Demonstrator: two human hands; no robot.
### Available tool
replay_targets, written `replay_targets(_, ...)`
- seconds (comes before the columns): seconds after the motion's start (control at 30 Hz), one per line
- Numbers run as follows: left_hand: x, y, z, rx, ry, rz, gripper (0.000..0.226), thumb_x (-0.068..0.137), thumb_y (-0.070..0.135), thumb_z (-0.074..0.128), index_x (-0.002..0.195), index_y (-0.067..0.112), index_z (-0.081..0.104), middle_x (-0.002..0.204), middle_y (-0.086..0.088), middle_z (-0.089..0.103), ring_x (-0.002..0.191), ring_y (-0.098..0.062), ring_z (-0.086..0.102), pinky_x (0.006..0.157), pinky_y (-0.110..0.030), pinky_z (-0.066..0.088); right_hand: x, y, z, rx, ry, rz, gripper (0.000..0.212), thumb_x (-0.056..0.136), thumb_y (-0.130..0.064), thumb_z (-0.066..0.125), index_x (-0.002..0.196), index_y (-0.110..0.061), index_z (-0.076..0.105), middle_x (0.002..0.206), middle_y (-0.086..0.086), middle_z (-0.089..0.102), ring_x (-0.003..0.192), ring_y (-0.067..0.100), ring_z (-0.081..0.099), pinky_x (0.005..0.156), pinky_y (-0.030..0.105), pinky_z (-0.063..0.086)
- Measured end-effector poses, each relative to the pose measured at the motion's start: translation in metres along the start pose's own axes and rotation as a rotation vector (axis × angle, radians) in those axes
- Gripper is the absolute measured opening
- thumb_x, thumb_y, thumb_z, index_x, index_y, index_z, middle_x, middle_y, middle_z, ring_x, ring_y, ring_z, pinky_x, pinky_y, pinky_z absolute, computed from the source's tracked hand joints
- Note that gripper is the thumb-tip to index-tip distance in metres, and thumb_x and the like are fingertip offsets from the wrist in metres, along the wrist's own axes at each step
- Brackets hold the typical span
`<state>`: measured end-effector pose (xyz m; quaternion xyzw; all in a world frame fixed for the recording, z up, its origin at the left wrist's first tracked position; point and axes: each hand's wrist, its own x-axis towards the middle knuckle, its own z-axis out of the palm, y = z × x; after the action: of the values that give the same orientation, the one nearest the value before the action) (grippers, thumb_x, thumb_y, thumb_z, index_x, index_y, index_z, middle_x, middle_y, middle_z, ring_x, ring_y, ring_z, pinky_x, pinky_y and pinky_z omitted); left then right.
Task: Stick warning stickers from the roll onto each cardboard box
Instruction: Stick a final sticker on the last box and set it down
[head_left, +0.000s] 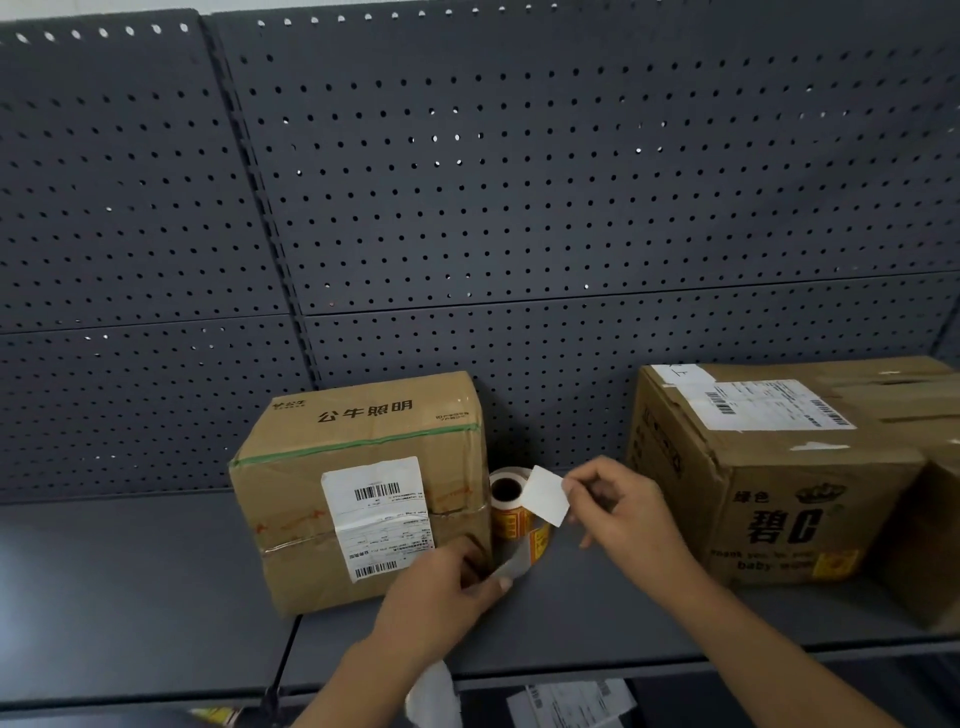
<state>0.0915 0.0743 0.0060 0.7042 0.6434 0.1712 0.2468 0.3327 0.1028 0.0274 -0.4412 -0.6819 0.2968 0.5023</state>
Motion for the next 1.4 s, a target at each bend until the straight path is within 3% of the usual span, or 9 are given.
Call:
replay_targets(0.17, -0.017, 0.024, -0.024, 0.085, 0.258, 0.100, 0.033, 0.094, 0.067, 0.055, 0.108, 0.038, 0.062, 0.094, 0.016, 0.068, 0.086, -0.006, 0.063, 0.066, -0.029, 0.048, -0.002, -0.023, 0.005, -0.108, 0.174, -0.220, 0.012, 0.098, -0.004, 0.066, 0.095, -0.014, 0.071, 0.091, -0.005, 0.066, 0.070, 0.020, 0.069, 0.046, 0.039, 0.057)
replay_targets(0.27, -0.027, 0.042, -0.038, -0.332, 0.270, 0.132, 0.038, 0.097, 0.066, 0.052, 0.091, 0.031, 0.065, 0.076, 0.010, 0.069, 0.071, -0.006, 0.063, 0.066, -0.031, 0.052, -0.001, -0.034, 0.006, -0.206, 0.211, -0.443, 0.011, 0.100, -0.009, 0.065, 0.103, -0.004, 0.074, 0.108, 0.000, 0.067, 0.087, 0.016, 0.073, 0.063, 0.029, 0.061)
replay_targets(0.4, -0.030, 0.069, -0.055, -1.142, 0.050, -0.096, 0.056, 0.096, 0.062, 0.050, 0.094, 0.010, 0.074, 0.091, -0.013, 0.078, 0.074, -0.022, 0.070, 0.073, -0.037, 0.059, -0.004, -0.043, 0.012, -0.374, 0.189, -0.673, 0.015, 0.098, -0.008, 0.069, 0.107, 0.002, 0.076, 0.118, 0.009, 0.070, 0.107, 0.014, 0.069, 0.089, 0.027, 0.058)
replay_targets(0.5, -0.029, 0.070, -0.064, -1.262, 0.042, -0.115, 0.053, 0.084, 0.062, 0.061, 0.095, 0.012, 0.076, 0.092, -0.012, 0.077, 0.075, -0.020, 0.071, 0.073, -0.035, 0.059, -0.007, -0.040, 0.018, -0.431, 0.147, -0.741, 0.018, 0.099, -0.009, 0.068, 0.109, 0.004, 0.075, 0.123, 0.013, 0.069, 0.110, 0.019, 0.069, 0.088, 0.033, 0.060)
replay_targets(0.63, -0.031, 0.064, -0.068, -1.241, 0.052, -0.037, 0.018, 0.091, 0.026, 0.073, 0.099, 0.010, 0.077, 0.089, -0.013, 0.073, 0.077, -0.018, 0.069, 0.075, -0.031, 0.058, -0.011, -0.041, 0.020, -0.423, 0.110, -0.761, 0.018, 0.098, -0.009, 0.069, 0.108, 0.005, 0.074, 0.126, 0.015, 0.065, 0.115, 0.020, 0.066, 0.090, 0.034, 0.058)
replay_targets(0.87, -0.044, 0.062, -0.062, -0.992, 0.201, 0.123, 0.009, 0.098, 0.013, 0.068, 0.096, 0.006, 0.074, 0.091, -0.013, 0.075, 0.079, -0.016, 0.070, 0.078, -0.026, 0.059, -0.017, -0.054, 0.011, -0.067, -0.004, -0.489, 0.040, 0.093, -0.024, 0.069, 0.127, -0.004, 0.061, 0.144, 0.011, 0.052, 0.135, 0.027, 0.054, 0.107, 0.036, 0.048)
replay_targets(1.03, -0.042, 0.060, -0.064, -1.039, 0.264, 0.057, 0.010, 0.098, 0.020, 0.068, 0.092, 0.015, 0.075, 0.088, -0.008, 0.076, 0.079, -0.017, 0.071, 0.081, -0.033, 0.061, -0.009, -0.069, 0.015, 0.196, 0.075, -0.076, 0.021, 0.099, -0.031, 0.066, 0.116, -0.018, 0.066, 0.111, -0.001, 0.070, 0.103, 0.020, 0.070, 0.087, 0.038, 0.059)
replay_targets(1.17, -0.044, 0.060, -0.069, -1.062, 0.276, 0.058, 0.010, 0.097, 0.017, 0.069, 0.097, 0.010, 0.076, 0.078, -0.008, 0.075, 0.071, -0.017, 0.069, 0.072, -0.029, 0.061, -0.007, -0.078, 0.021, 0.324, 0.030, -0.007, 0.018, 0.093, -0.024, 0.068, 0.105, -0.010, 0.068, 0.092, 0.010, 0.073, 0.076, 0.024, 0.069, 0.070, 0.034, 0.059)
replay_targets(1.4, -0.050, 0.054, -0.077, -0.913, 0.350, 0.068, 0.009, 0.094, 0.025, 0.074, 0.094, 0.020, 0.081, 0.081, -0.004, 0.079, 0.071, -0.017, 0.071, 0.077, -0.038, 0.063, -0.003, -0.082, 0.036, 0.454, 0.080, 0.105, 0.014, 0.088, -0.003, 0.076, 0.100, -0.006, 0.068, 0.087, 0.009, 0.072, 0.075, 0.017, 0.068, 0.064, 0.024, 0.057)
